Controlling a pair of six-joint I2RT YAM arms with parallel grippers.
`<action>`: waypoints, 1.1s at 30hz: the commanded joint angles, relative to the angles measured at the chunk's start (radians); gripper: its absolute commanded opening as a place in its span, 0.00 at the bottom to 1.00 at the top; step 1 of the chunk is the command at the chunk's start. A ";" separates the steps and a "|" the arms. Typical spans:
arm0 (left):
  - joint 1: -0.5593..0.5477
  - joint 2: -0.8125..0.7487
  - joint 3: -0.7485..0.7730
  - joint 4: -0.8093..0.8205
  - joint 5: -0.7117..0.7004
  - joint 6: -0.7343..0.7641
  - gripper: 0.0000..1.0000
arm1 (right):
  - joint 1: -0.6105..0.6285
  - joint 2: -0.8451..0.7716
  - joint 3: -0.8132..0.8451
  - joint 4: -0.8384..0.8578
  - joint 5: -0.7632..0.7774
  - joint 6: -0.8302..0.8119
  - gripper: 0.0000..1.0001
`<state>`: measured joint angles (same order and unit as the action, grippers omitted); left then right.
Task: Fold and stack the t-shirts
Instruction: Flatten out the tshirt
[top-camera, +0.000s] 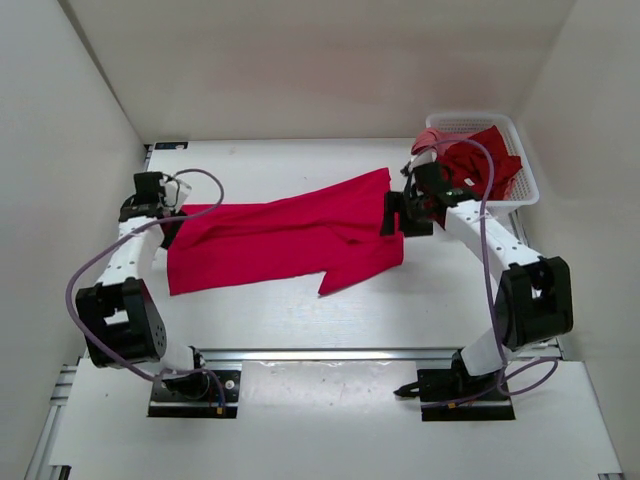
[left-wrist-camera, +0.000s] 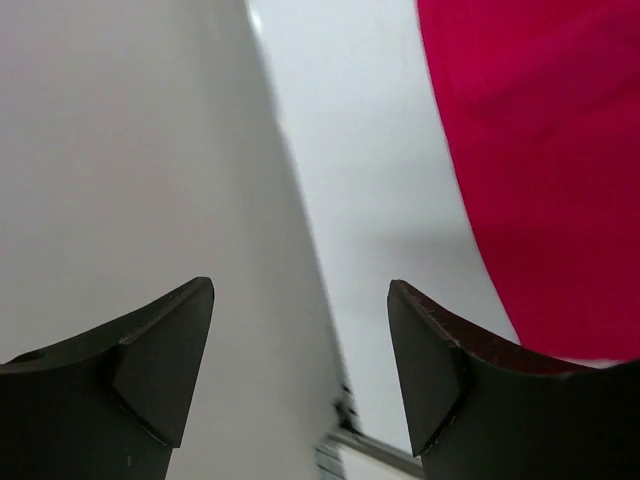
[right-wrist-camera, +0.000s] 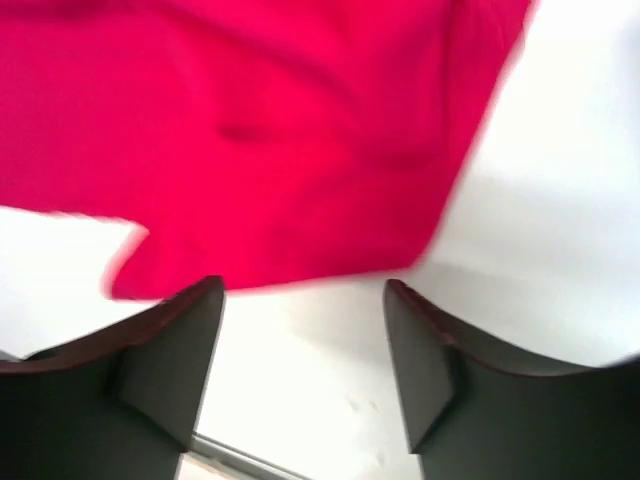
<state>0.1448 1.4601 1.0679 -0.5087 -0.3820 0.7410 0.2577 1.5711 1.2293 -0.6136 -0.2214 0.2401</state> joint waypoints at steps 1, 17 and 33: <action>0.068 0.035 0.003 -0.364 0.169 -0.146 0.80 | 0.026 0.010 -0.082 -0.072 0.158 -0.016 0.68; 0.133 0.160 -0.059 -0.432 0.277 -0.265 0.83 | 0.054 0.211 -0.083 0.017 0.099 0.030 0.52; 0.297 0.095 -0.011 -0.356 0.707 -0.460 0.98 | -0.011 0.199 -0.148 0.080 0.005 0.064 0.42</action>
<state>0.4019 1.6108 1.0374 -0.8783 0.2016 0.3534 0.2569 1.7878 1.1088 -0.5529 -0.2157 0.2935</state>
